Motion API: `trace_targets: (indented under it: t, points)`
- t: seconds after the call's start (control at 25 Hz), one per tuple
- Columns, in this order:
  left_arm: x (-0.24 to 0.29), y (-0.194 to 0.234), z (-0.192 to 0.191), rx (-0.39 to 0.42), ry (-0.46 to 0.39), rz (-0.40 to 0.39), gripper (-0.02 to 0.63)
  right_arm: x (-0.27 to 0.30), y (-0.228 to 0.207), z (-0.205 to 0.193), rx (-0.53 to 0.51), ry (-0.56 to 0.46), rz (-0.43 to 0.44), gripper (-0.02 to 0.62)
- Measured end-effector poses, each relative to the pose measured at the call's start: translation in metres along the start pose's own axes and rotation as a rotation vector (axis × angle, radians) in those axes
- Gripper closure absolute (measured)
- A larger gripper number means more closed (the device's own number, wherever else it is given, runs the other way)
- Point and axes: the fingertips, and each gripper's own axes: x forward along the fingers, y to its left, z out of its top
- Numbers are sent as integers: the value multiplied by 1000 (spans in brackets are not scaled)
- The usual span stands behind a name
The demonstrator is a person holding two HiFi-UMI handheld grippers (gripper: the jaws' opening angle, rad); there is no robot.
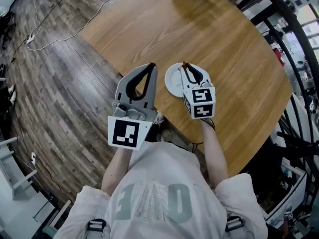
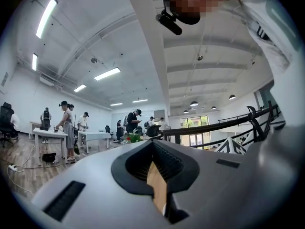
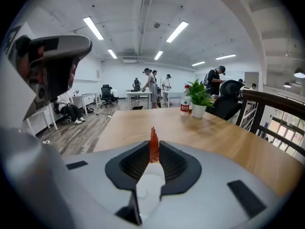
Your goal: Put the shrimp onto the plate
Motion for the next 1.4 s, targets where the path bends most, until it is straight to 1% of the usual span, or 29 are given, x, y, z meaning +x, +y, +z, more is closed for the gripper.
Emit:
trace_targets:
  t: [0.12, 0.24, 0.44, 0.52, 0.76, 1.04, 1.24, 1.4]
  points:
    - [3, 5, -8, -3, 22, 6, 598, 17, 1, -23, 27, 74, 17, 526]
    - [6, 7, -13, -6, 26, 13, 598, 28, 3, -42, 34, 137, 36, 526]
    - [7, 10, -21, -10, 39, 6, 600, 38, 13, -63, 51, 238, 64, 526]
    - [11, 9, -21, -14, 40, 0, 600, 42, 11, -70, 38, 266, 67, 525]
    - [12, 5, -17, -1, 35, -9, 600, 43, 11, -81, 8, 307, 75, 525]
    - [9, 6, -15, -13, 30, 17, 598, 42, 14, -90, 27, 344, 109, 525]
    - [5, 10, -14, 1, 19, 16, 598, 45, 10, -91, 37, 344, 69, 523]
    - [0, 9, -11, 0, 15, 18, 598, 42, 12, -88, 25, 339, 64, 522]
